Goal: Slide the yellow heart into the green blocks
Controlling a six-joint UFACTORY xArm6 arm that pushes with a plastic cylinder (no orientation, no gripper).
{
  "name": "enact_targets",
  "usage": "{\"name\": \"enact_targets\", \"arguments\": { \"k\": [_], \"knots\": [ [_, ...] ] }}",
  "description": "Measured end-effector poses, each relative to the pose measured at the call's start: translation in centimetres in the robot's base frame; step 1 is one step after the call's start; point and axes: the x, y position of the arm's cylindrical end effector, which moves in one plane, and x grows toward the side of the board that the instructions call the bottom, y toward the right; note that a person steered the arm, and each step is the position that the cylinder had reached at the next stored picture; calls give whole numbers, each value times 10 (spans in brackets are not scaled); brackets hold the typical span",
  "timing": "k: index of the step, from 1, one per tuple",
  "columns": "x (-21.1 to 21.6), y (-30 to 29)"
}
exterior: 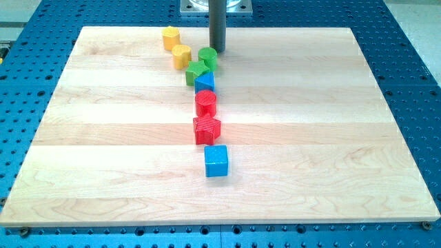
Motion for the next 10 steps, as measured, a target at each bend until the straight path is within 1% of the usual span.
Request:
{"name": "enact_targets", "arguments": {
  "k": [1, 2, 3, 4, 5, 6, 7, 8, 9, 10],
  "knots": [
    [24, -19],
    [8, -19],
    [-2, -71],
    [25, -84],
    [27, -83],
    [49, -137],
    [66, -110],
    [57, -101],
    [42, -113],
    [-14, -41]
  ]
}}
